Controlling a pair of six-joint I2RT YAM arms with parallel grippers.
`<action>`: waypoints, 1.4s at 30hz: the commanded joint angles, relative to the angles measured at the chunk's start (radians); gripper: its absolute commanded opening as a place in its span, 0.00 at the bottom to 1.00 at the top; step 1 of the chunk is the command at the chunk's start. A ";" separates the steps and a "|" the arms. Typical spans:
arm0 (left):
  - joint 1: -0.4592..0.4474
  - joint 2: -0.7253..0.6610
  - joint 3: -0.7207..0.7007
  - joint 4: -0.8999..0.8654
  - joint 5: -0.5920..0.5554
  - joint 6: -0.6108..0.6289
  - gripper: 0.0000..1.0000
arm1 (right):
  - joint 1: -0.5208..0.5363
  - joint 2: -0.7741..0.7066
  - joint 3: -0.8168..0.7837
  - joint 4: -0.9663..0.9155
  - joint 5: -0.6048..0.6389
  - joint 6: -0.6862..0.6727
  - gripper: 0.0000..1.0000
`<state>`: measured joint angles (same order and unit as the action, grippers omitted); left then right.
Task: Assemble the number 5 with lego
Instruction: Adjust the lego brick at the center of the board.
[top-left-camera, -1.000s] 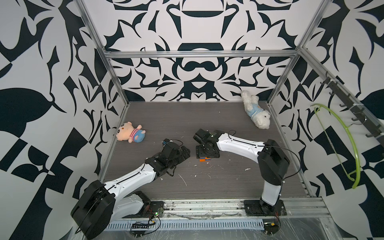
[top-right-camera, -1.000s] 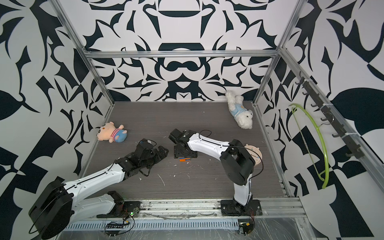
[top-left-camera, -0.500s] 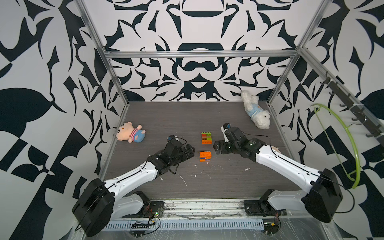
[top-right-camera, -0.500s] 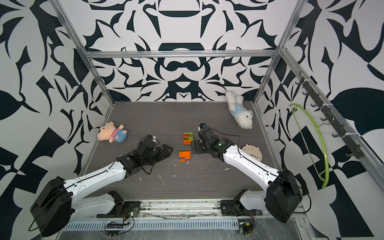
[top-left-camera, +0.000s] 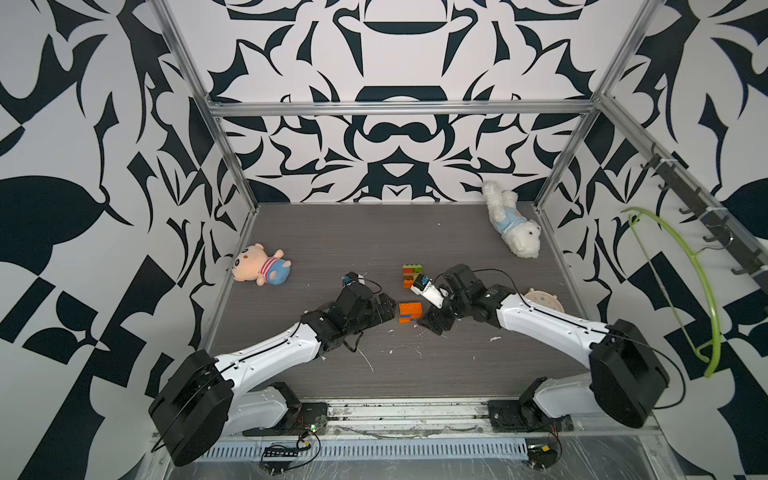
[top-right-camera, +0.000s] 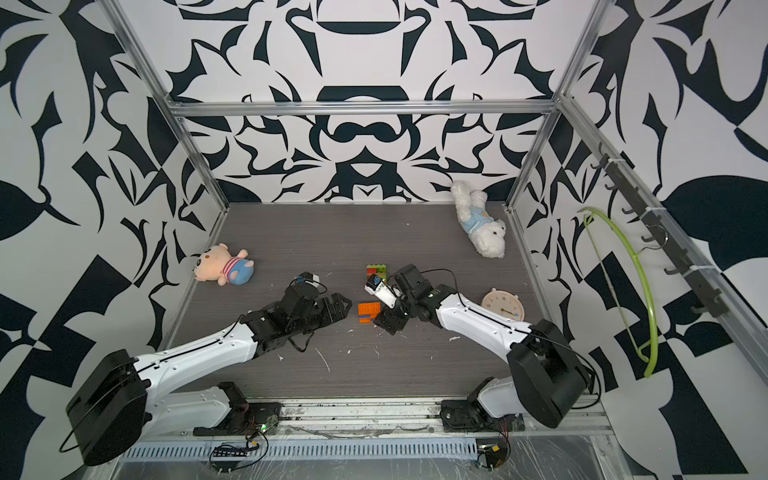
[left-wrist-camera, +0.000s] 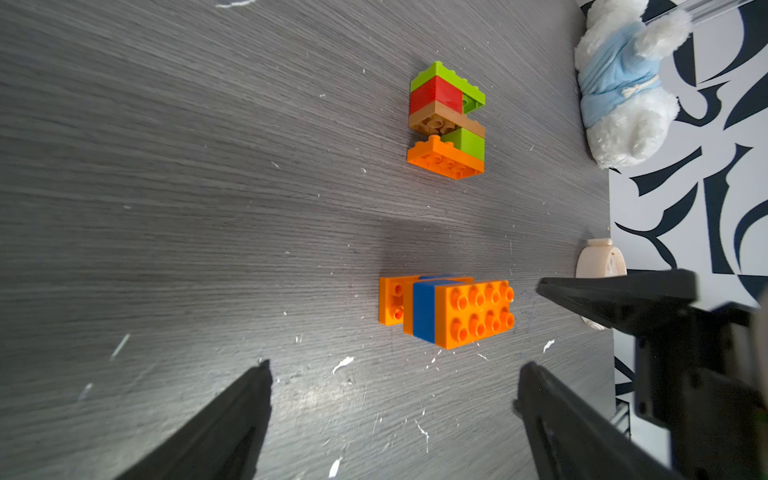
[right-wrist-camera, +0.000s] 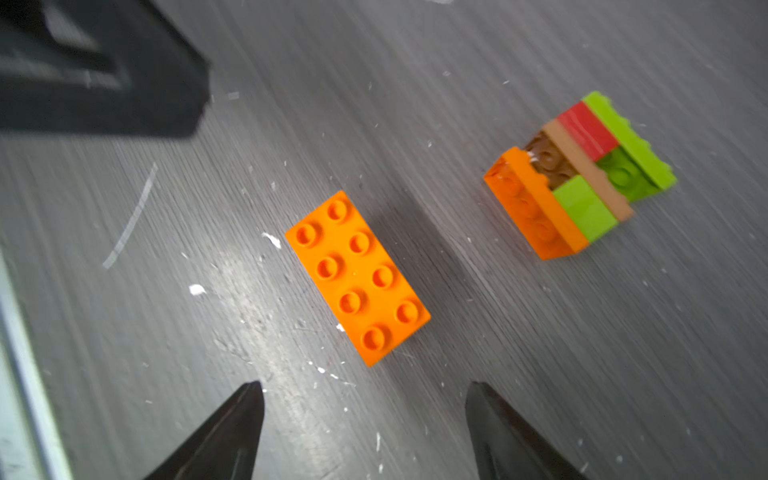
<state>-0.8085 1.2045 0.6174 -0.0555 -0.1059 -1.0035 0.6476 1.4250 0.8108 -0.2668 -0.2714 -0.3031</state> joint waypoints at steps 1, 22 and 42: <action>-0.003 0.003 0.034 -0.030 -0.021 0.020 0.99 | -0.004 0.028 0.032 0.045 0.046 -0.158 0.81; -0.003 0.000 0.037 -0.053 -0.043 0.022 0.99 | 0.012 0.210 0.124 0.095 -0.095 -0.196 0.62; -0.004 0.008 0.036 -0.068 -0.053 0.026 0.99 | 0.032 0.252 0.189 -0.006 -0.132 -0.098 0.38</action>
<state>-0.8101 1.2049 0.6300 -0.0994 -0.1448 -0.9939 0.6739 1.7012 0.9642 -0.2428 -0.3679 -0.4305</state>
